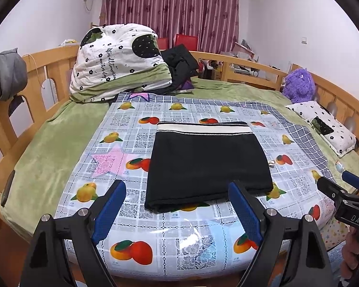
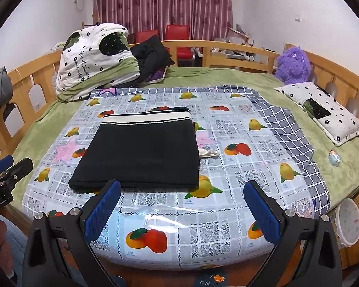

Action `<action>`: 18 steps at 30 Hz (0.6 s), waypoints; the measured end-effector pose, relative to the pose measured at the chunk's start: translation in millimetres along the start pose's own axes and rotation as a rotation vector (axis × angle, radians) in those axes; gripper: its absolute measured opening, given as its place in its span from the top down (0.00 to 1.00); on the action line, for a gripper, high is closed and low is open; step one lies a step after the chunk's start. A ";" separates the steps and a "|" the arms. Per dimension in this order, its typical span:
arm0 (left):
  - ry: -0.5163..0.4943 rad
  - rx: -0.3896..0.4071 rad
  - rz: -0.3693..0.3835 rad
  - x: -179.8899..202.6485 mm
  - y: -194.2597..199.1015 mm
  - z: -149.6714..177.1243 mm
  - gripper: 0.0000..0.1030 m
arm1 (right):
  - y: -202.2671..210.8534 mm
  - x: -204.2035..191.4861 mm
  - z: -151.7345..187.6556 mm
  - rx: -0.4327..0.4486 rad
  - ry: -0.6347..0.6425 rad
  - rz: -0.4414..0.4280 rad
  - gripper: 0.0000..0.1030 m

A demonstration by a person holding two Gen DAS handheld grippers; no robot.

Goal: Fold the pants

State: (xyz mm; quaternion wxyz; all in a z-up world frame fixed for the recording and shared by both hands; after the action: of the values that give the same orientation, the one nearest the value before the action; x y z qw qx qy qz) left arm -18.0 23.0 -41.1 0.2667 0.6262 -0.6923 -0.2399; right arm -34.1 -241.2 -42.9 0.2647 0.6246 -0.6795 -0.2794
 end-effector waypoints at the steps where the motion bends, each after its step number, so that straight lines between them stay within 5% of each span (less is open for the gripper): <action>1: -0.001 0.000 -0.001 0.1 -0.4 0.0 0.16 | 0.0 -0.6 0.0 -0.001 0.001 0.001 0.02; 18: 0.000 -0.008 -0.005 -1.8 -0.3 0.3 0.15 | 3.8 0.7 -0.5 0.014 -0.009 -0.001 0.02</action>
State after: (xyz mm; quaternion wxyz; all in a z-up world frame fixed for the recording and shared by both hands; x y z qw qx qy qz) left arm -17.8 24.8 -41.7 0.2688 0.6268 -0.6897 -0.2433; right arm -36.5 -241.6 -39.9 0.2571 0.6256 -0.6824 -0.2774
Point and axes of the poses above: each gripper's, at about its wrist camera, not at the fingertips, and y roughly against the way its jaws point, x to its right, z to its underside, the point moved 6 cm from there along -y, roughly the way its jaws point, and after that the axes turned 5 degrees about -x, right-handed, at the moved point
